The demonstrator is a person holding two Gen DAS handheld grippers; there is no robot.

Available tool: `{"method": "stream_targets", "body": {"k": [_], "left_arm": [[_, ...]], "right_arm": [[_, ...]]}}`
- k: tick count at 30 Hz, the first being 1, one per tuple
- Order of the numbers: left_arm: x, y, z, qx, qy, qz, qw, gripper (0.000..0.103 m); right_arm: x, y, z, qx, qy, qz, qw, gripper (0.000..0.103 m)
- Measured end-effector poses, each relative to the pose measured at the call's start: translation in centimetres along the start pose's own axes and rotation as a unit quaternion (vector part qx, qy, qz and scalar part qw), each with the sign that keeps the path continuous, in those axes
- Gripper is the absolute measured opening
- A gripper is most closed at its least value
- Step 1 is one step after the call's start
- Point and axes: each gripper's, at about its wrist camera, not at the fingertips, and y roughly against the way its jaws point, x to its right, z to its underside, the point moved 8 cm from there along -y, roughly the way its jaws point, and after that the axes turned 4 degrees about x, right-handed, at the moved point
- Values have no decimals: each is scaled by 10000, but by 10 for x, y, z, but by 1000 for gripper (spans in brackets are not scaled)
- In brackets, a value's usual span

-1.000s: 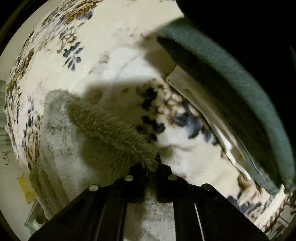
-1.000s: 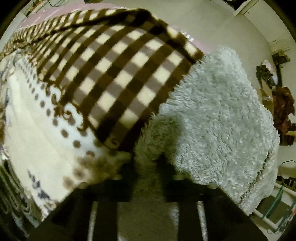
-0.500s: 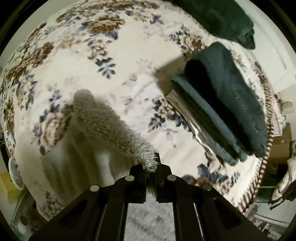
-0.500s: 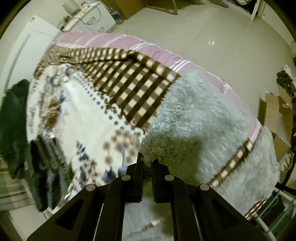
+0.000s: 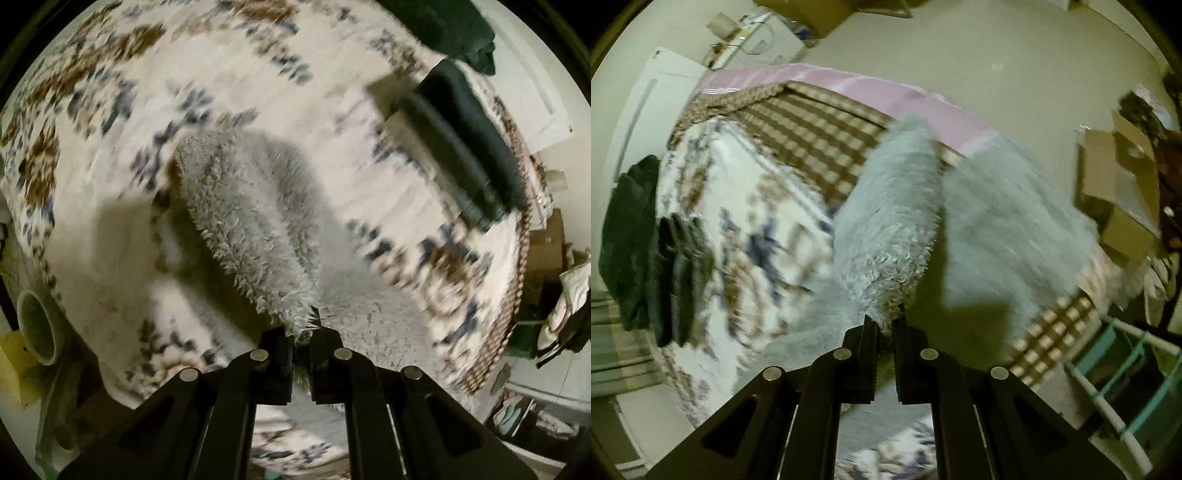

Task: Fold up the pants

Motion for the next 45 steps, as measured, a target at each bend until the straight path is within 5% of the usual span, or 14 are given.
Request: {"method": "stream_targets", "body": {"k": [8, 10, 11, 12, 18, 21, 29, 31, 33, 36, 42, 43, 44, 45], "left_arm": [[-64, -66, 49, -194, -3, -468, 9987, 8], [-70, -67, 58, -173, 137, -386, 9990, 9], [-72, -65, 62, -130, 209, -336, 9991, 9], [-71, -60, 65, -67, 241, -328, 9991, 9], [-26, -31, 70, 634, -572, -836, 9928, 46], [21, -26, 75, 1081, -1348, -1168, 9780, 75], [99, -62, 105, 925, -2341, -1535, 9555, 76], [112, -69, 114, 909, -2475, -1559, 9519, 76], [121, -73, 121, 865, -2539, -1541, 9509, 76], [127, -79, 129, 851, -2633, -1594, 9476, 76], [127, -93, 144, 627, -2682, -1757, 9451, 76], [128, -94, 145, 605, -2676, -1761, 9454, 76], [128, -94, 147, 573, -2661, -1758, 9460, 76], [127, -93, 150, 547, -2642, -1741, 9470, 76]], "right_arm": [[88, -66, 54, -398, -199, 603, 9972, 10], [104, -81, 62, -682, -120, 865, 9938, 32], [109, -83, 64, -744, -48, 932, 9928, 61], [109, -80, 64, -699, 24, 900, 9935, 75], [62, -51, 24, 130, 1429, 975, 9848, 85], [12, -57, -1, 540, 2343, 1087, 9646, 85], [-62, -115, -15, 460, 3624, 1269, 9222, 84], [-44, -112, -24, 490, 3337, 1324, 9321, 65], [-10, -99, -41, 609, 2639, 1317, 9536, 20], [54, -70, -67, 878, 1363, 1327, 9778, 10], [205, -60, -81, 578, -1353, 1222, 9815, 15], [219, -68, -76, 351, -1695, 1061, 9792, 25], [229, -73, -70, 174, -1957, 885, 9765, 57], [232, -75, -65, 132, -2129, 655, 9748, 73]]}}
